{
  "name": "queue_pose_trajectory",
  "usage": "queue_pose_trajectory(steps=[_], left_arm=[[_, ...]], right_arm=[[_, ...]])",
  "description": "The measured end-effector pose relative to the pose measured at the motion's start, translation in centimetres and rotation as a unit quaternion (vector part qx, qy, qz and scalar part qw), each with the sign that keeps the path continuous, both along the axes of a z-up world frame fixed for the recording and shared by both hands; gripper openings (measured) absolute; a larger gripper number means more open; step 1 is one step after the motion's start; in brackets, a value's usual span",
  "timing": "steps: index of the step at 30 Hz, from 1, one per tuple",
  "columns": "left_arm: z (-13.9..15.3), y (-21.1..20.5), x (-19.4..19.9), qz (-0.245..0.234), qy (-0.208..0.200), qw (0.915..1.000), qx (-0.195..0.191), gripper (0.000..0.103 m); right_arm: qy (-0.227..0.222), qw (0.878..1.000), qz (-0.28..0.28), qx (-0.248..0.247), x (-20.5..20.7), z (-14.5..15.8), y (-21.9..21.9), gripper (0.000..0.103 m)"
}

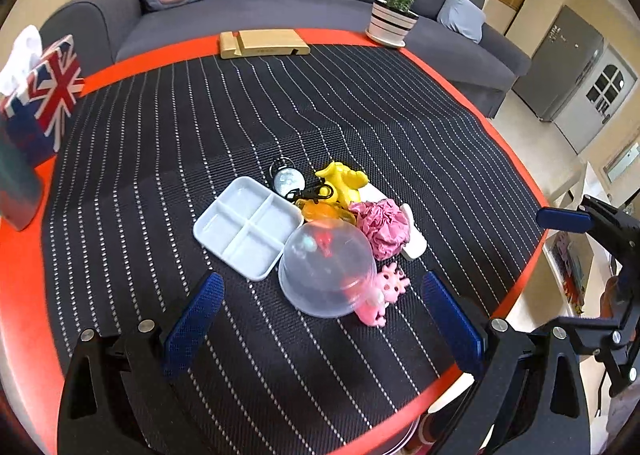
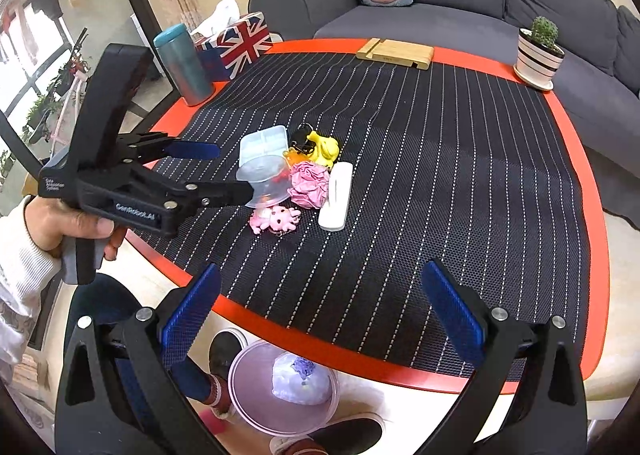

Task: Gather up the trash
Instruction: 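Move the left gripper to the clear dome lid and grasp it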

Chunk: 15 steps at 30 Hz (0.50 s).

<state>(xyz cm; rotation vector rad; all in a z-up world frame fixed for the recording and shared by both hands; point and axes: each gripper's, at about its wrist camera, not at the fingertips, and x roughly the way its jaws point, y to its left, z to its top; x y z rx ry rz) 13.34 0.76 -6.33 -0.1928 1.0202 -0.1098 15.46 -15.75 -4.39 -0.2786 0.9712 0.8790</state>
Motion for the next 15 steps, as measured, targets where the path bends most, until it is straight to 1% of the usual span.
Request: queue_pose_trajectory(steps=[6,7,8,11,13,15], left_arm=[[-0.7,0.0,0.7,-0.003,-0.001,1.0000,-0.007,0.095],[-0.8,0.0,0.7,-0.004,-0.001,1.0000,-0.008,0.091],[-0.9,0.0,0.8,-0.005,0.000,1.0000,-0.008,0.083],[-1.0,-0.1,0.9,-0.007,0.001,0.9999,-0.011,0.071],[-1.1,0.0,1.0,-0.008,0.001,0.9999,-0.013,0.066],[-1.2,-0.1,1.1,-0.010,0.001,0.9998,-0.014,0.058]], right_arm=[[0.006,1.000,0.000,-0.003,0.1,-0.5,-0.1,0.099],[0.007,1.000,0.000,-0.004,0.1,-0.6,-0.1,0.099],[0.007,1.000,0.000,-0.005,0.1,-0.7,-0.1,0.099],[0.008,1.000,-0.001,-0.005,0.2,-0.8,0.0,0.099],[0.008,1.000,0.000,-0.005,0.2,-0.8,0.0,0.099],[0.008,1.000,0.000,-0.005,0.2,-0.8,0.0,0.099]])
